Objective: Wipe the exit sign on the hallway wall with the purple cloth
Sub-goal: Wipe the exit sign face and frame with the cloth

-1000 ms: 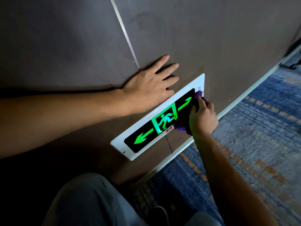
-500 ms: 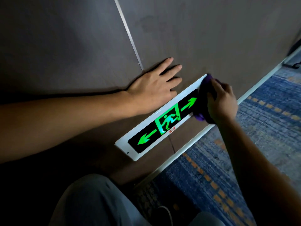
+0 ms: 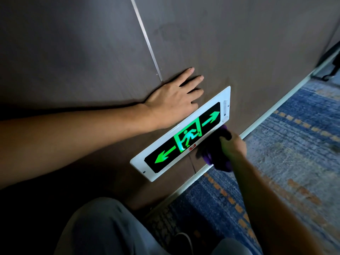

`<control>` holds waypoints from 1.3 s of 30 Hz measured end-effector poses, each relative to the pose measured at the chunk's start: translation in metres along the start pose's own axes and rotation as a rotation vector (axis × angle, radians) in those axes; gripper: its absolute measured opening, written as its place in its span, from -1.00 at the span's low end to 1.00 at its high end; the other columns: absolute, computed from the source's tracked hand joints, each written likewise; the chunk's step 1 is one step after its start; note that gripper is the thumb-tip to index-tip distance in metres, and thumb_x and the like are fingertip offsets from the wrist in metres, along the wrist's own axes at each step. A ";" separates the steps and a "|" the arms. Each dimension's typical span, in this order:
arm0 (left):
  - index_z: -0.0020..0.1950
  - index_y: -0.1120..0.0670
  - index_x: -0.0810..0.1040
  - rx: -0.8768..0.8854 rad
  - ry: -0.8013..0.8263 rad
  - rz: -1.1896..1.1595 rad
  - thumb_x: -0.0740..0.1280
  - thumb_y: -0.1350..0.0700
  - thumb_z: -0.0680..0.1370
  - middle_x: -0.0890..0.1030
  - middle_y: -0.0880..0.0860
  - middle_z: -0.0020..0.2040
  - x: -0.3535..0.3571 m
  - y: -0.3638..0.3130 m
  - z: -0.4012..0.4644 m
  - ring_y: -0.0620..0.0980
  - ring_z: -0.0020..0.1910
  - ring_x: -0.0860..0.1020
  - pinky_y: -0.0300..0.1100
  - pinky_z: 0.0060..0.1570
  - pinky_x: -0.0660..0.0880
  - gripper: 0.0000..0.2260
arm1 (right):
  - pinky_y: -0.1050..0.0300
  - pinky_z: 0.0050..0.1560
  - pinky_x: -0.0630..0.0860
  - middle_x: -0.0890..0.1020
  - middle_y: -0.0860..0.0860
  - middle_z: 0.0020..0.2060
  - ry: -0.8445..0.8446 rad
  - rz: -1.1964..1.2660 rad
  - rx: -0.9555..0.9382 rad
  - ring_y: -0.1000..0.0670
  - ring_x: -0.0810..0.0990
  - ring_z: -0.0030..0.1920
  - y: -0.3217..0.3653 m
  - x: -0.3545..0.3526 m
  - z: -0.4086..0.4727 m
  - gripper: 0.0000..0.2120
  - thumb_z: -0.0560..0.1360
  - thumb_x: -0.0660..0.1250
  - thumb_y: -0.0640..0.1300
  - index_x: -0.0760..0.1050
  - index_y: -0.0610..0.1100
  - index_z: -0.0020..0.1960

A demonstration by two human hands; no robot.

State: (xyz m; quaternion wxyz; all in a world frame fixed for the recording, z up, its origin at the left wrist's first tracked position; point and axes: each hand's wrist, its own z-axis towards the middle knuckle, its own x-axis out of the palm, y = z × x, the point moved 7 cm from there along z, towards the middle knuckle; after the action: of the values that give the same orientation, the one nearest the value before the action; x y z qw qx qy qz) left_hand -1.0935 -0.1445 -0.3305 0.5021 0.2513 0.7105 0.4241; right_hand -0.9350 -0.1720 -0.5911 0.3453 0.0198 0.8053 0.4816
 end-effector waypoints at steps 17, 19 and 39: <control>0.35 0.02 0.56 0.016 0.006 -0.010 0.17 0.01 0.68 0.29 0.16 0.62 -0.005 -0.001 0.001 0.29 0.65 0.08 0.32 0.59 -0.09 -0.70 | 0.46 0.20 0.31 0.19 0.07 0.63 -0.257 0.642 -0.143 0.02 0.42 0.39 0.085 -0.012 -0.025 -0.42 0.64 0.20 -0.18 0.22 0.11 0.62; 0.38 0.01 0.54 0.020 0.012 -0.009 0.17 0.02 0.68 0.28 0.16 0.62 -0.004 -0.001 0.001 0.29 0.65 0.07 0.32 0.59 -0.10 -0.69 | 0.20 0.34 0.33 0.20 0.05 0.63 -0.280 0.644 -0.160 -0.04 0.37 0.50 0.086 -0.003 -0.034 -0.44 0.64 0.21 -0.18 0.25 0.08 0.61; 0.40 0.01 0.52 0.006 0.005 -0.031 0.21 0.01 0.66 0.30 0.16 0.61 -0.009 0.002 -0.001 0.30 0.64 0.09 0.32 0.60 -0.08 -0.67 | -0.06 0.52 0.27 0.32 -0.21 0.56 -0.296 0.581 -0.365 -0.26 0.32 0.53 0.101 0.095 -0.198 -0.51 0.52 0.39 -0.36 0.51 -0.16 0.44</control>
State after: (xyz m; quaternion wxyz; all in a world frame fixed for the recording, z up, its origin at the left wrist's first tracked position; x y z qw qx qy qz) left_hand -1.0911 -0.1501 -0.3241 0.5061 0.2410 0.7168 0.4148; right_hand -1.1517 -0.2344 -0.5034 0.3046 0.2551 0.6084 0.6870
